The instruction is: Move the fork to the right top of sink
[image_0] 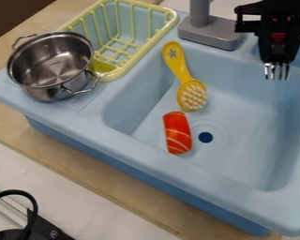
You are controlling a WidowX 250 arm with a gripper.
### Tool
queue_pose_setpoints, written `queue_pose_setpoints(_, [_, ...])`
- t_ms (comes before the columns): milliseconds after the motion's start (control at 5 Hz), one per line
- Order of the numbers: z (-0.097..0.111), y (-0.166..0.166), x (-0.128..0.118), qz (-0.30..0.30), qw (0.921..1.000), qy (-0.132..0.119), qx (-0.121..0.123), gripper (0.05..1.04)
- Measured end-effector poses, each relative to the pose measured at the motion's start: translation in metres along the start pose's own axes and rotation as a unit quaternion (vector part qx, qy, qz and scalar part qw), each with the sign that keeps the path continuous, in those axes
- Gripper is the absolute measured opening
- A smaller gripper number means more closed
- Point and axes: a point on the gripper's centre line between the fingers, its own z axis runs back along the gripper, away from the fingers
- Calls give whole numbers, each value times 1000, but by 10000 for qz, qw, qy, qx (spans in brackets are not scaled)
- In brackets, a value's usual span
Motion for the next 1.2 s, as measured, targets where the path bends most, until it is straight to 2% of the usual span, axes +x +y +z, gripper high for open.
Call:
queue_pose_setpoints(200, [-2, -1, 2, -28, 9998, -120, 168, 301])
queue_pose_setpoints(400, [-2, -1, 4, -27, 9995, -224, 199, 301])
queue_pose_setpoints(600, [-9, -1, 6, -157, 9981, -540, 267, 301])
queue_pose_setpoints(800, [-14, 3, 5, -233, 9972, -614, 359, 354])
queue_pose_setpoints(1000, [-16, 6, 5, -108, 9960, -820, 331, 569])
queue_pose_setpoints(1200, [-11, 4, 5, -91, 9958, -861, 292, 821])
